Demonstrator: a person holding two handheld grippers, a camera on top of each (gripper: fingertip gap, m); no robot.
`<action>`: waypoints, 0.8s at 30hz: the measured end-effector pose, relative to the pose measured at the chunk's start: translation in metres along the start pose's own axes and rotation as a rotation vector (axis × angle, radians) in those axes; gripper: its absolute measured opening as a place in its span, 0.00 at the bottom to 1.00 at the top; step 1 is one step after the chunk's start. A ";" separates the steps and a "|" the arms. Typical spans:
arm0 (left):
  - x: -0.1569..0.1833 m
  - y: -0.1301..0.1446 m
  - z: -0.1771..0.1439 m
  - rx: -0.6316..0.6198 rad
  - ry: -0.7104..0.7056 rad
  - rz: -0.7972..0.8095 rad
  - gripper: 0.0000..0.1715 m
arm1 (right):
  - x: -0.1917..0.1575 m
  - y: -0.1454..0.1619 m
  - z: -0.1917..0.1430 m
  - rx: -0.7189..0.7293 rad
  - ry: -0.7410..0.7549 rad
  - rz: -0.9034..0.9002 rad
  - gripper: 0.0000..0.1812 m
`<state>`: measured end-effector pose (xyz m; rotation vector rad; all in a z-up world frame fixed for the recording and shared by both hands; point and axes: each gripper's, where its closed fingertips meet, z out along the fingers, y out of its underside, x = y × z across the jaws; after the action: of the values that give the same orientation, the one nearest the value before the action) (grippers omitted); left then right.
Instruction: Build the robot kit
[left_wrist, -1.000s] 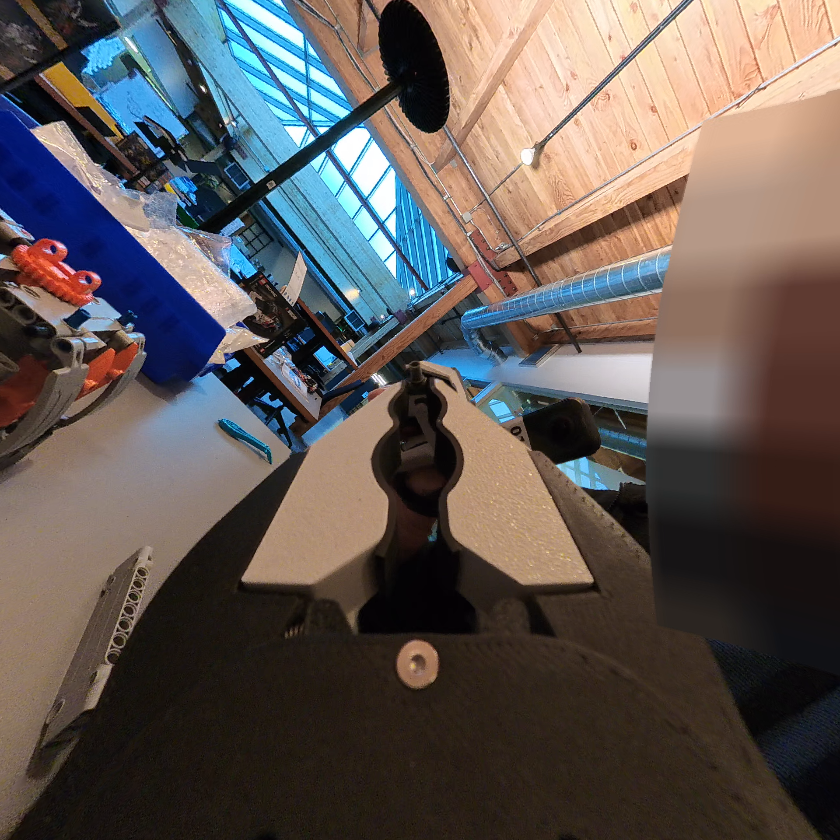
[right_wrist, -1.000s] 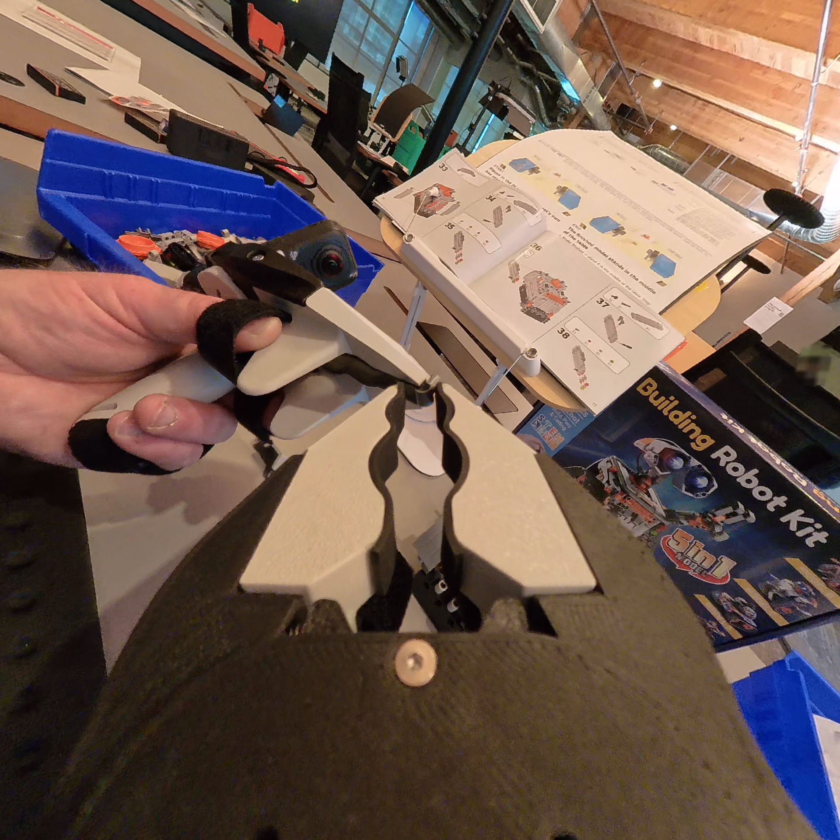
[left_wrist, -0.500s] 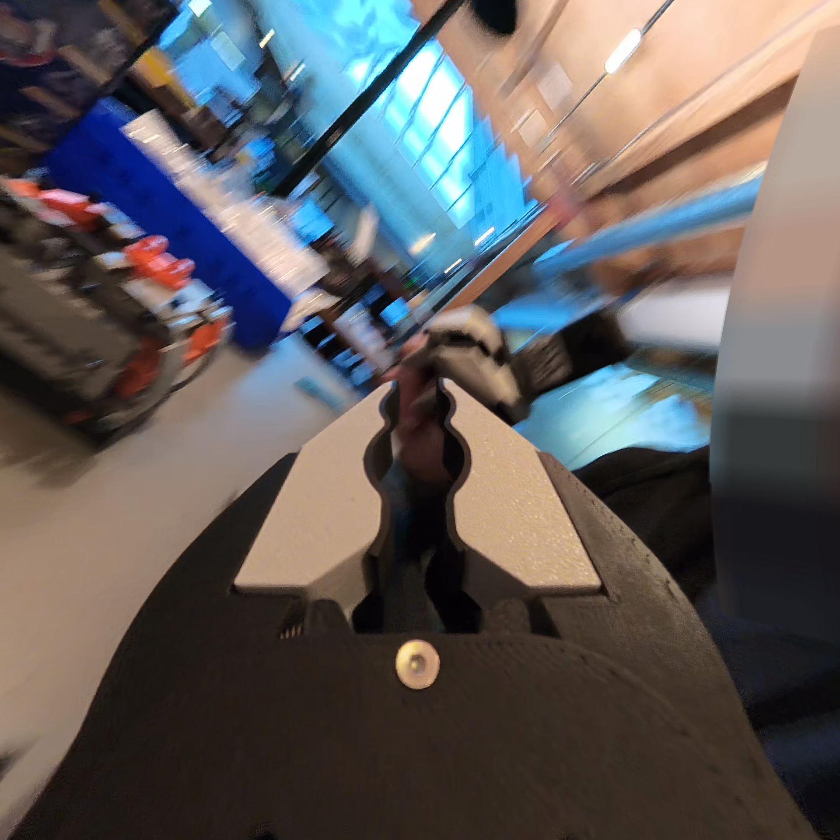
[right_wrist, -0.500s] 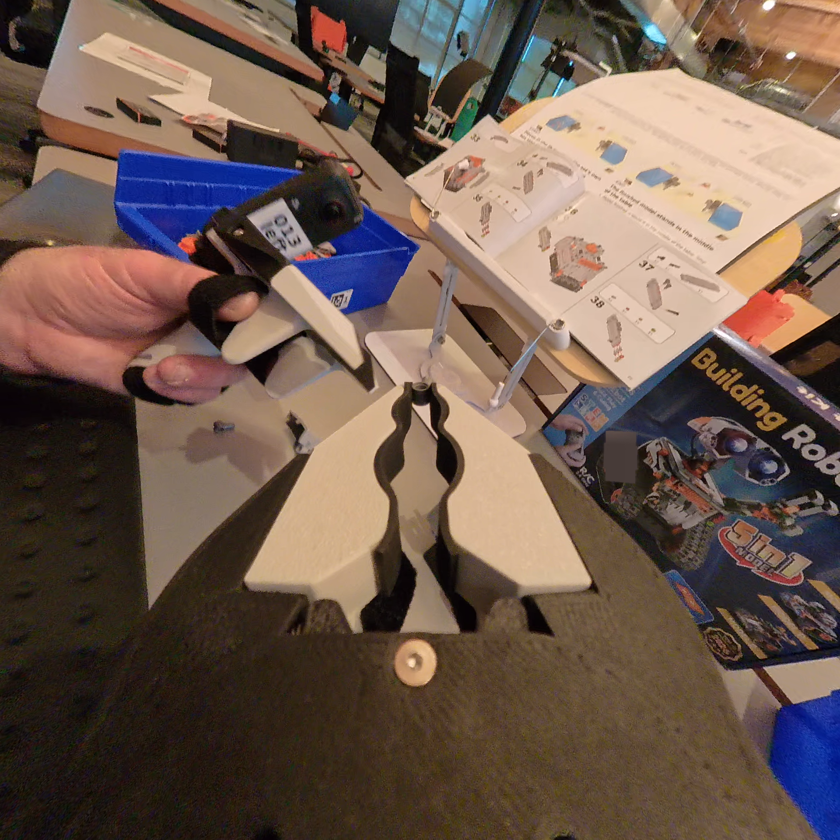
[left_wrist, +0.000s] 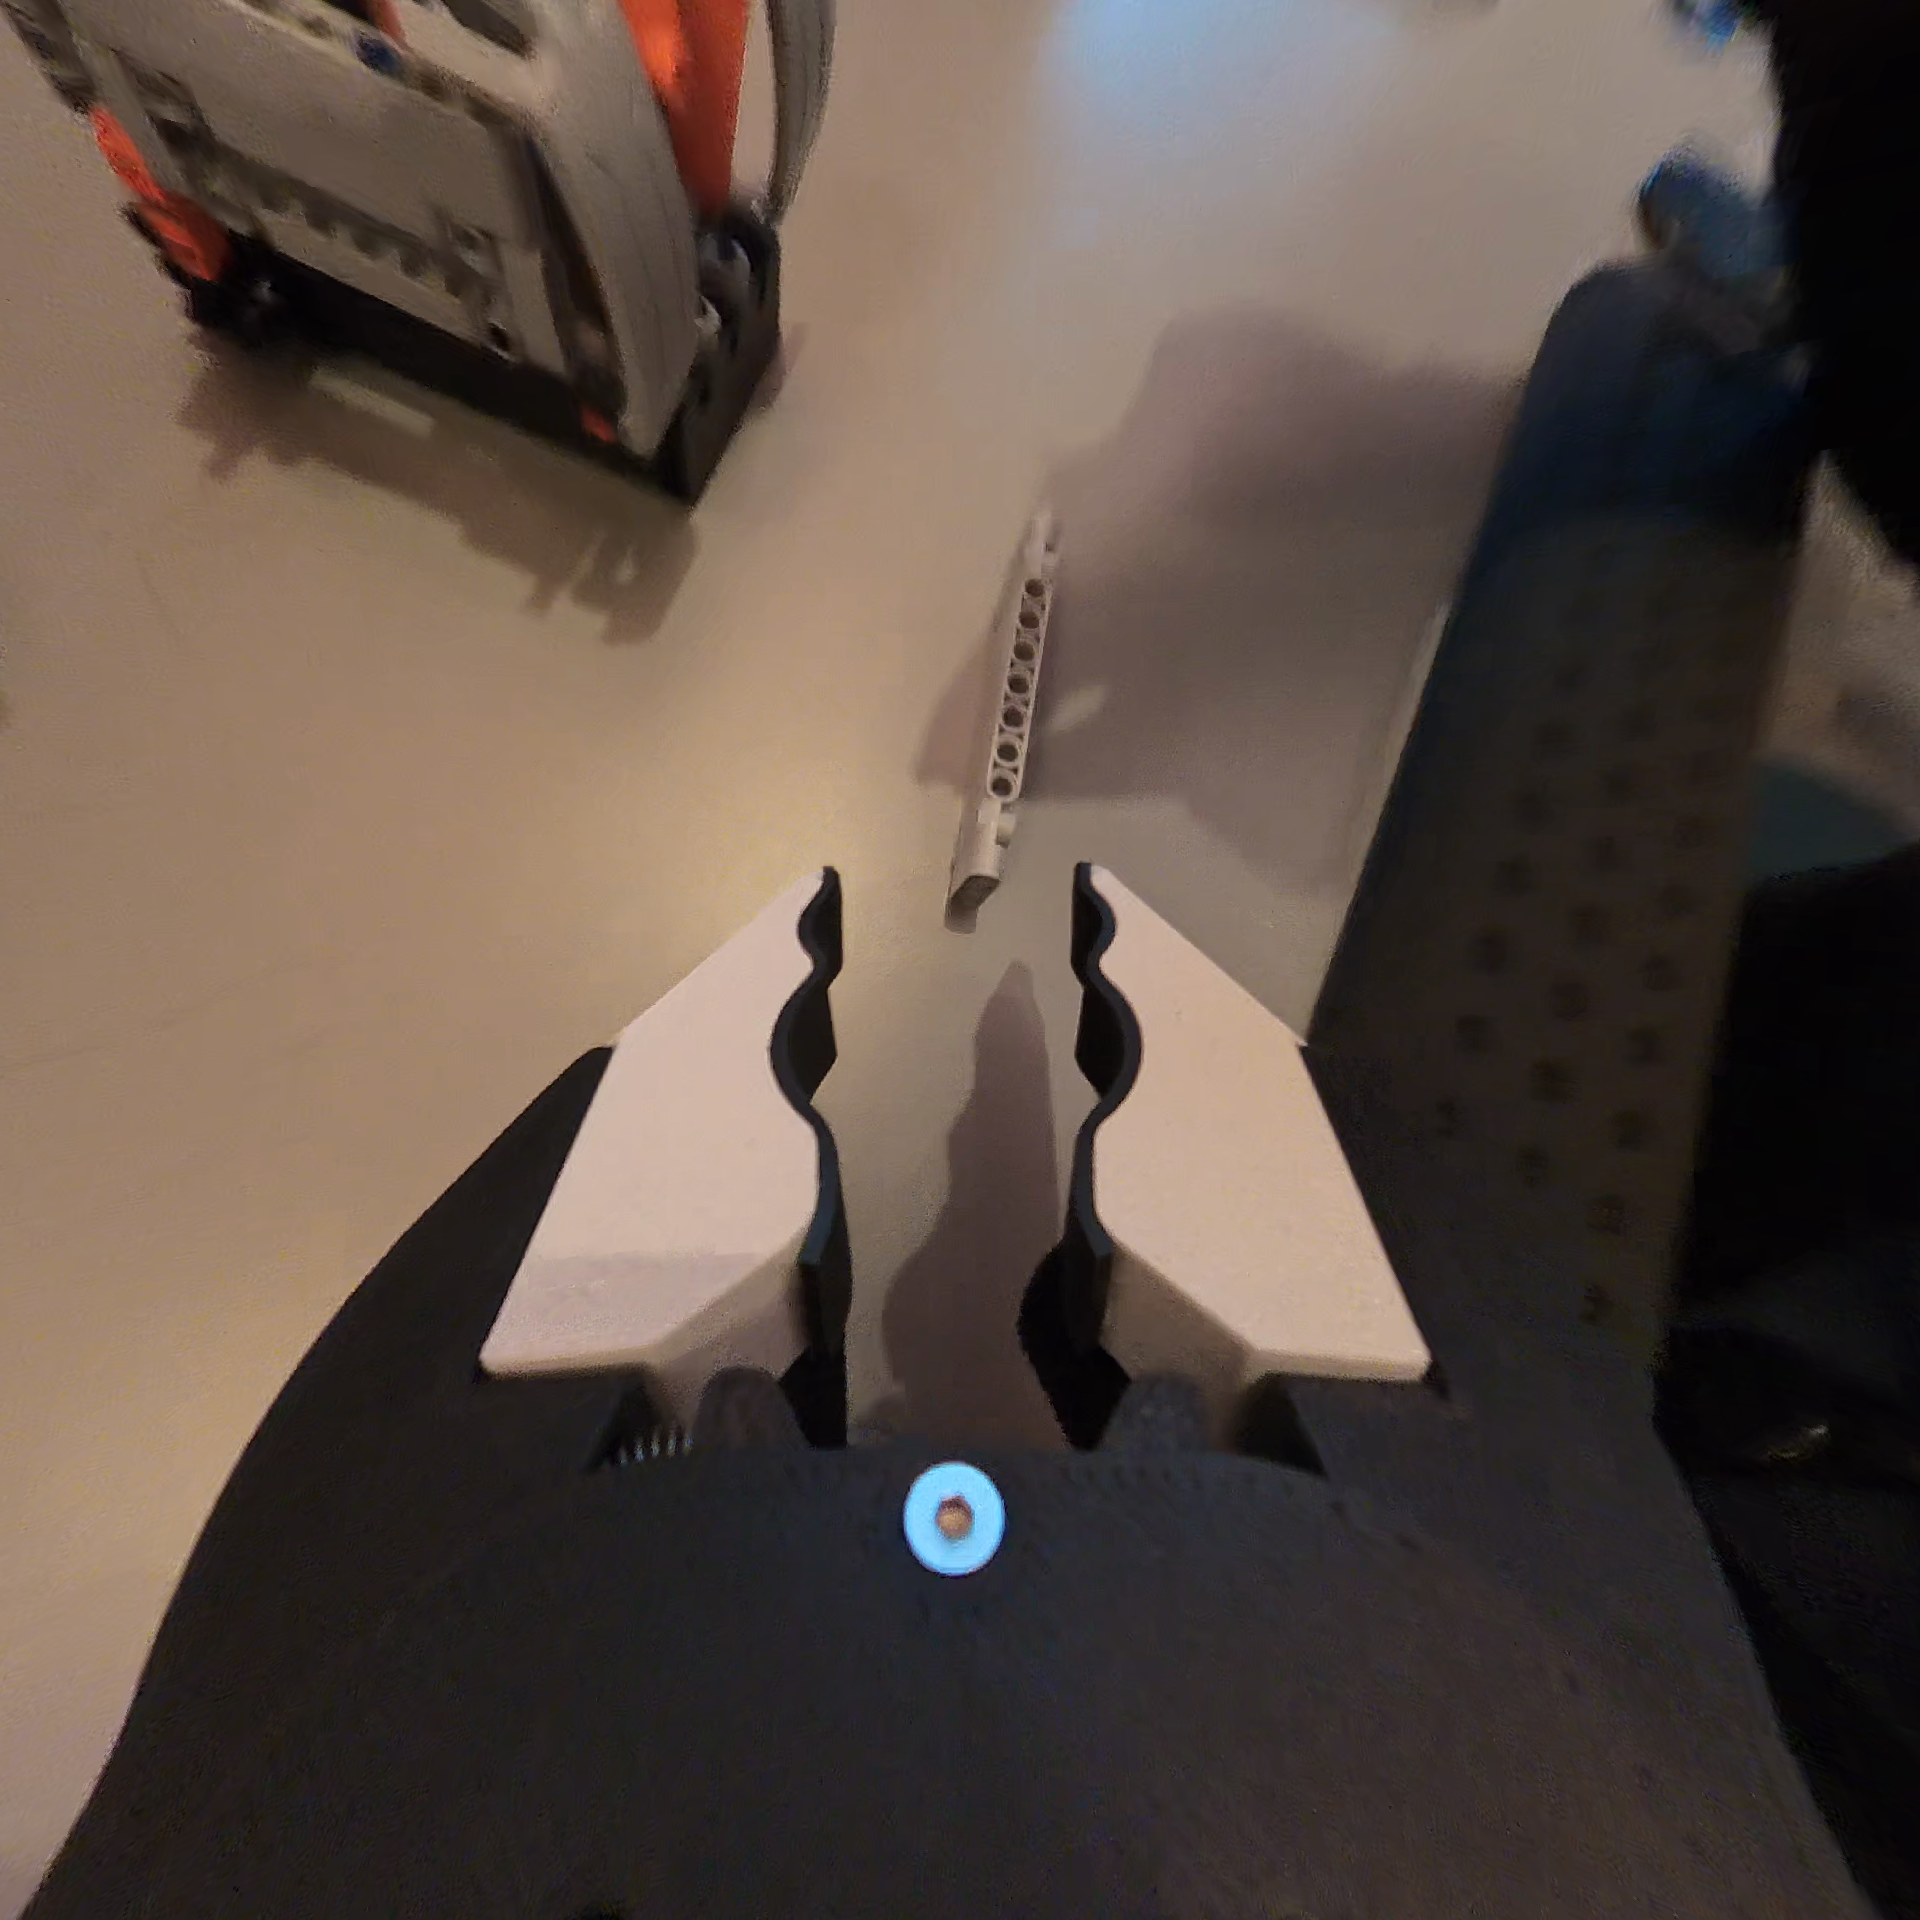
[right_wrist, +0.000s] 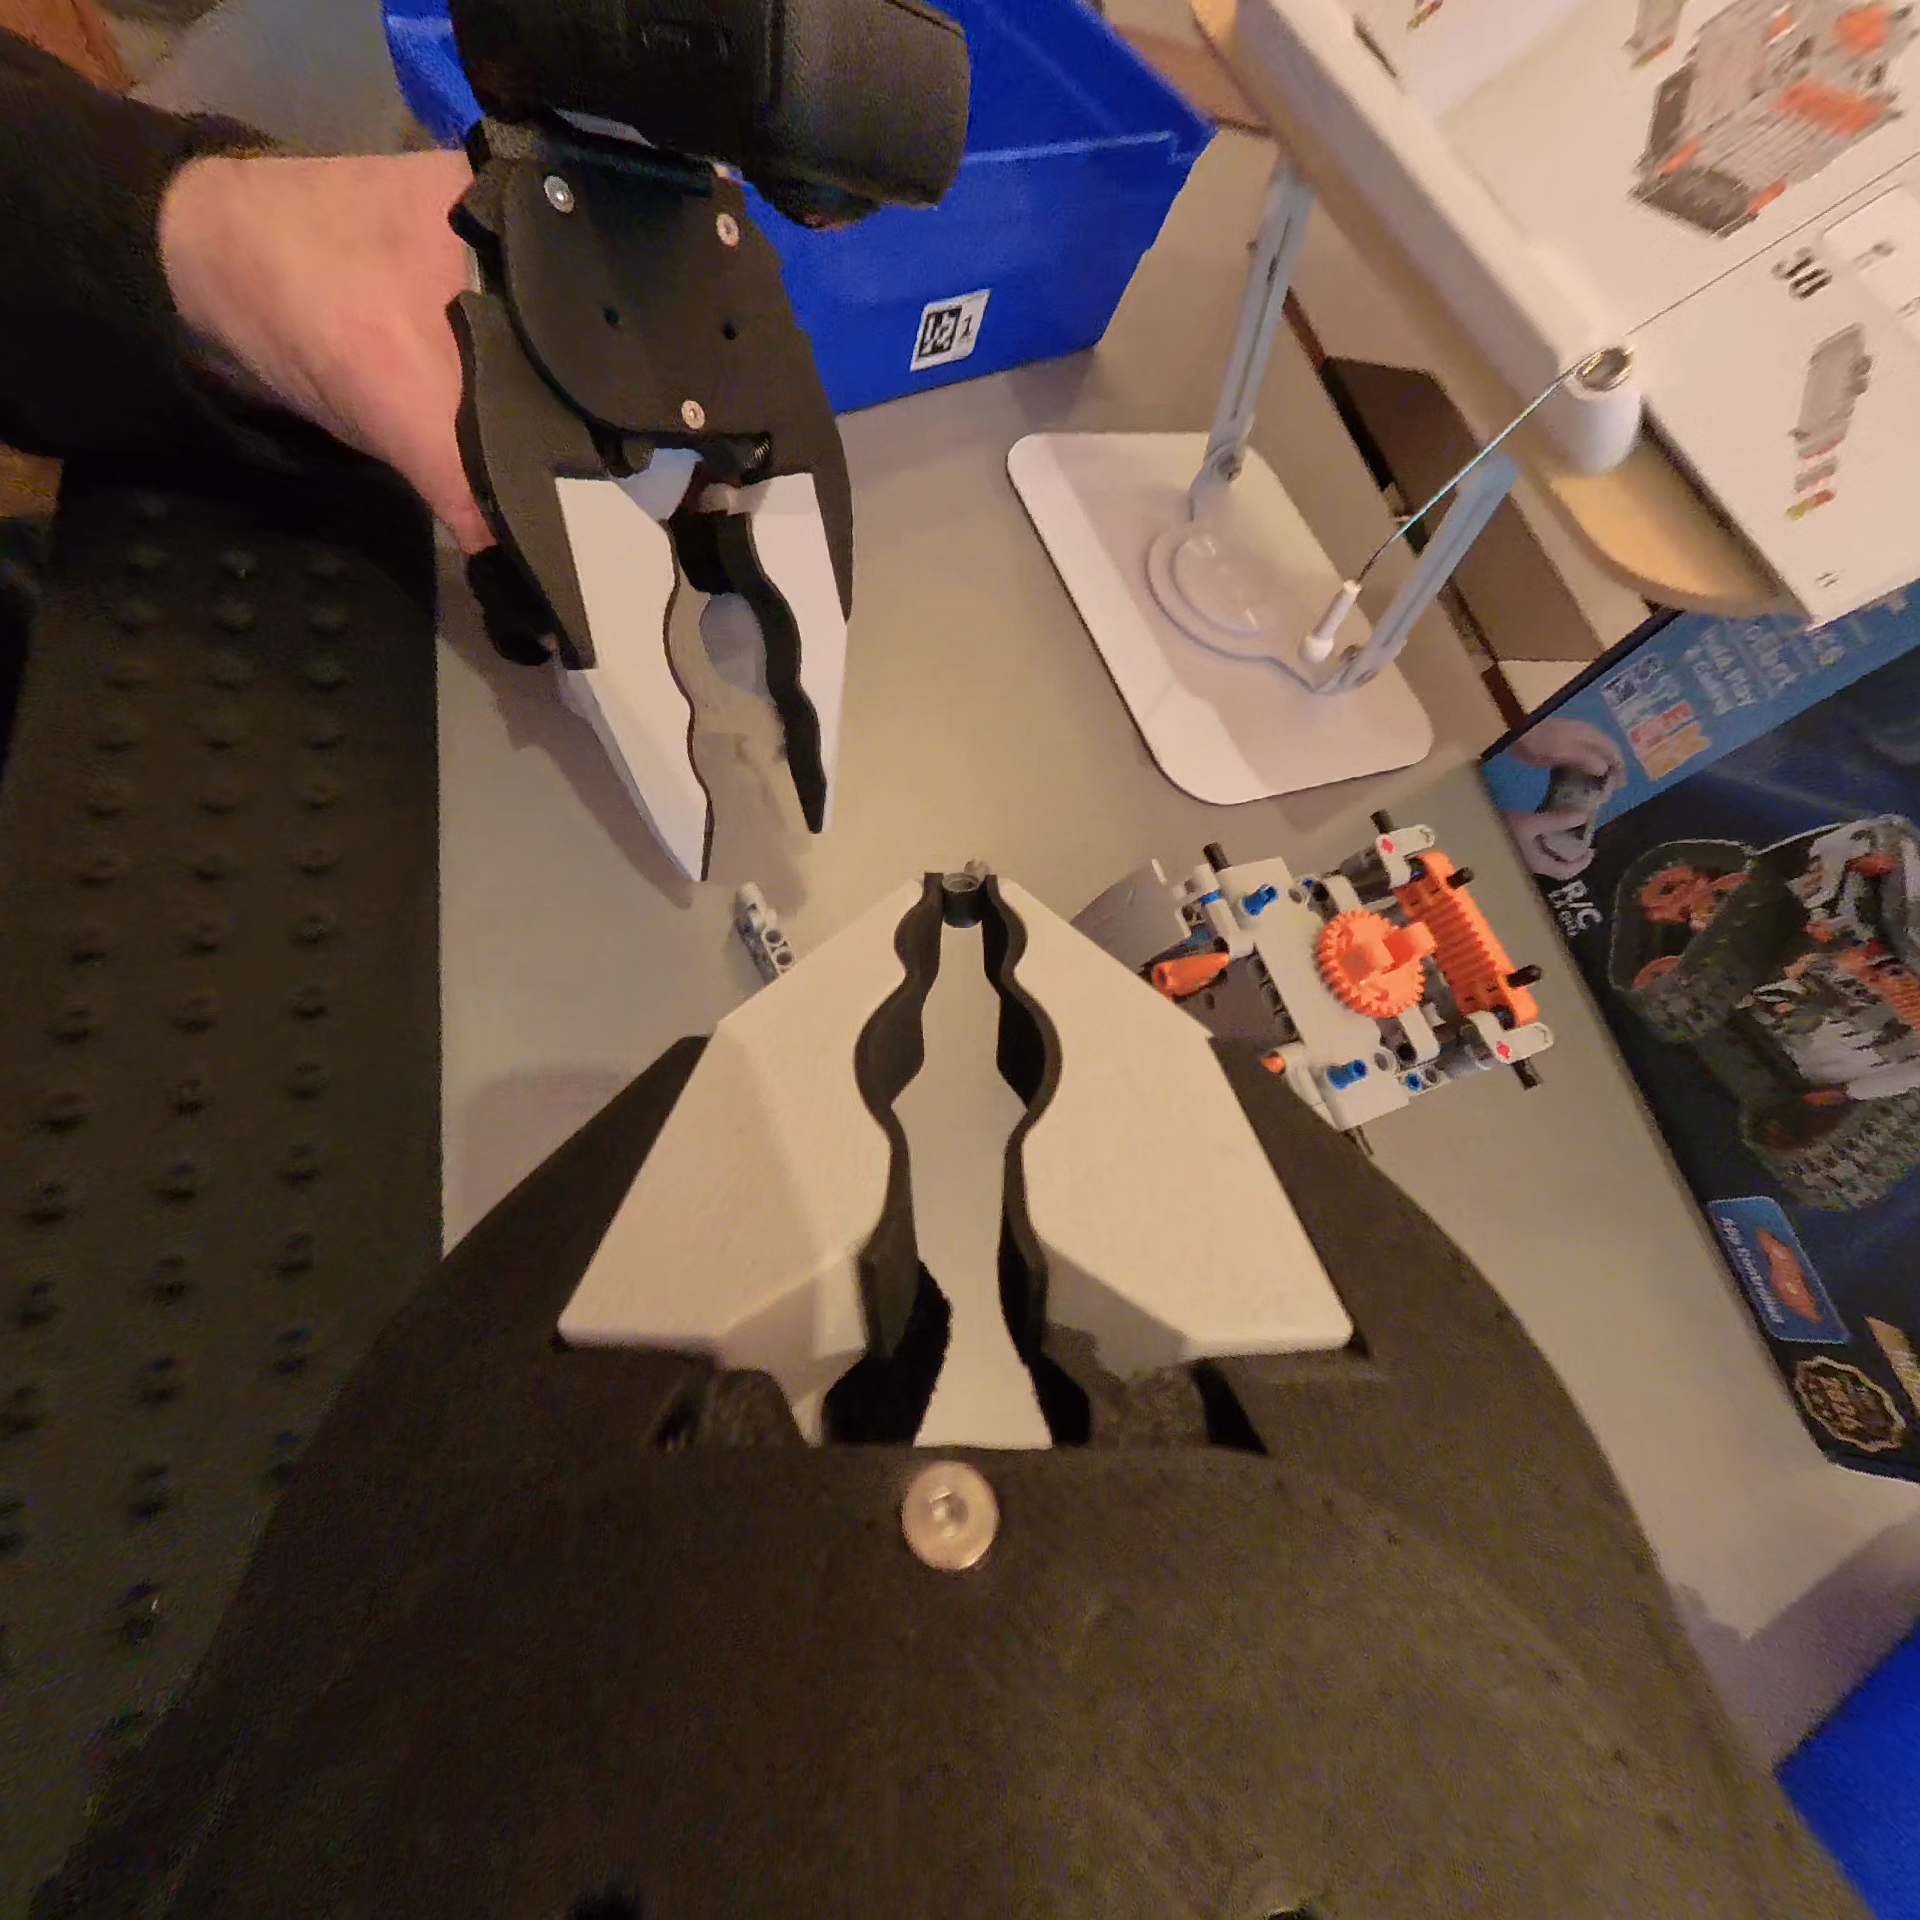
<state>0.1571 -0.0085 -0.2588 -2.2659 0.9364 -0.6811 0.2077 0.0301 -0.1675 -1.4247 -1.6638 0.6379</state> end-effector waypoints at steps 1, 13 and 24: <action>0.002 0.002 0.004 -0.019 0.008 0.013 0.24 | 0.000 0.002 0.001 -0.010 -0.008 0.001 0.03; -0.001 0.015 0.022 -0.111 0.002 0.095 0.15 | -0.011 0.020 0.012 -0.075 -0.140 0.016 0.03; 0.008 0.015 0.029 -0.092 0.049 0.114 0.18 | -0.041 0.032 0.026 -0.249 -0.341 -0.078 0.03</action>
<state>0.1736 -0.0139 -0.2875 -2.2639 1.1326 -0.6580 0.2032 0.0009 -0.2180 -1.4748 -2.1168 0.6761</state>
